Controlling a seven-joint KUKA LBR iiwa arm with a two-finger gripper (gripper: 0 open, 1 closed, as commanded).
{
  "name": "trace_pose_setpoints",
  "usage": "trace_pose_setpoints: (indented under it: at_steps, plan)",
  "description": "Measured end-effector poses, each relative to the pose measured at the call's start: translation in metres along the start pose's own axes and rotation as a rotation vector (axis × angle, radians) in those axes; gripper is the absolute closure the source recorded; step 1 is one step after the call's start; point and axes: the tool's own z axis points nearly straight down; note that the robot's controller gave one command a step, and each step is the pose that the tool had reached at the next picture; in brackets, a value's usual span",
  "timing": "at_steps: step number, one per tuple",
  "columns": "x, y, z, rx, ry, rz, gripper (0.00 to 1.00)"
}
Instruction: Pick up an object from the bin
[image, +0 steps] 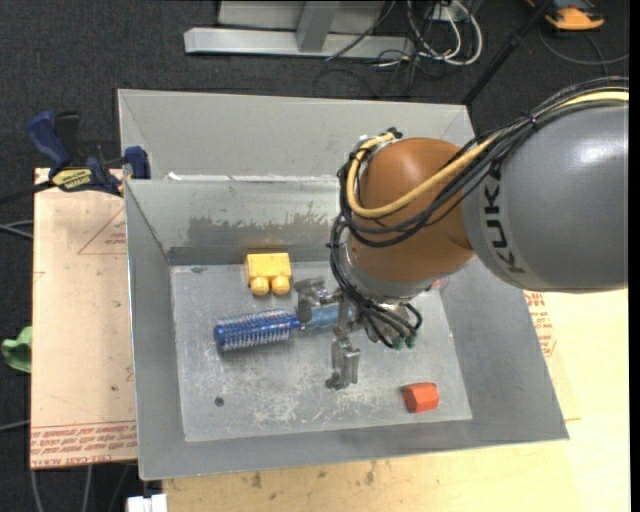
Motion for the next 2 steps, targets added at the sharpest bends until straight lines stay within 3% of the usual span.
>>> trace_pose_setpoints:
  at_steps: [1,2]
  plan:
    - [-0.0534,0.0263,0.0972,-0.001,0.0,0.18,0.0]
    - [-0.0535,0.0251,0.0941,0.0,-0.002,0.182,1.0]
